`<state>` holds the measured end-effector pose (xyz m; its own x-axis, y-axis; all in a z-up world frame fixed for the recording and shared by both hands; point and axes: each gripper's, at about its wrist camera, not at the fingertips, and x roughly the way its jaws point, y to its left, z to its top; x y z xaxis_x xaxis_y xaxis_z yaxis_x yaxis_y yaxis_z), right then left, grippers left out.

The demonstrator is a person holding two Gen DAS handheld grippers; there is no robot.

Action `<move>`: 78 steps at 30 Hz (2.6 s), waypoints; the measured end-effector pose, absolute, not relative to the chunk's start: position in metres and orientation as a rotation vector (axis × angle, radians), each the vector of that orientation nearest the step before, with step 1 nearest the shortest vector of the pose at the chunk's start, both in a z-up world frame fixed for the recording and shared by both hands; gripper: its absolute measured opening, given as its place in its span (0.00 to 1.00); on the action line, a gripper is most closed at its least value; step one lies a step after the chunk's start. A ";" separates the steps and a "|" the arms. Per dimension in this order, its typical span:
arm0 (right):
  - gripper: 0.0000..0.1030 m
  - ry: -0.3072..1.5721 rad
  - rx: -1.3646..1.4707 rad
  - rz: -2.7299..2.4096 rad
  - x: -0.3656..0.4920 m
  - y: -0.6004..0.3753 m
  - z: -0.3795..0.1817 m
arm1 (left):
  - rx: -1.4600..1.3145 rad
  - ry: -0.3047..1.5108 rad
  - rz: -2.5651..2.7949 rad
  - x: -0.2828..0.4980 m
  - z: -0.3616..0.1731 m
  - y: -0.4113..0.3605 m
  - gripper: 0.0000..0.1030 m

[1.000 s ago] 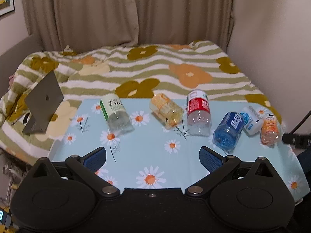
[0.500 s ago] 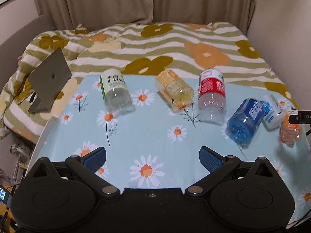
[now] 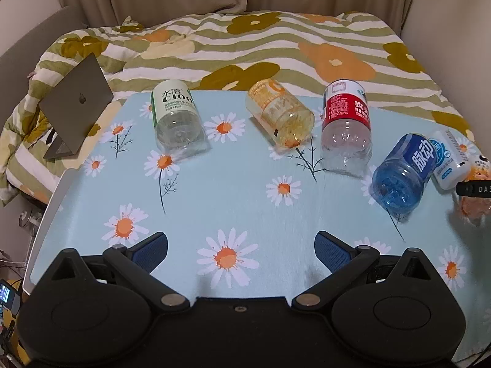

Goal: Flip cup upright
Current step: 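Close the right gripper on the orange cup's body, then lift the orange cup with the right gripper and rotate it upright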

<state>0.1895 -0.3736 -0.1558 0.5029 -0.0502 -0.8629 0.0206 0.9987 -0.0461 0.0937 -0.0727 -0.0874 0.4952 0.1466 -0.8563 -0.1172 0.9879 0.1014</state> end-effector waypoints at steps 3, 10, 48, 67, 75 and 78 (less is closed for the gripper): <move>0.82 1.038 -0.015 -0.033 0.189 -0.377 -0.157 | 0.033 1.044 0.158 0.094 -0.089 -0.075 1.00; 0.79 1.022 0.010 -0.025 0.183 -0.380 -0.155 | 0.035 1.038 0.152 0.093 -0.087 -0.078 1.00; 0.79 1.045 0.003 0.211 0.078 -0.127 -0.138 | 0.040 0.979 0.036 0.040 -0.071 0.073 1.00; 0.97 1.110 -0.023 0.133 0.087 -0.116 -0.147 | 0.008 1.012 0.024 0.038 -0.076 0.095 1.00; 1.00 1.094 0.060 0.178 0.061 -0.149 -0.109 | -0.002 0.951 -0.040 0.055 -0.047 0.061 1.00; 1.00 1.030 0.042 0.173 0.050 -0.168 -0.091 | 0.004 0.954 -0.103 0.068 -0.040 0.039 1.00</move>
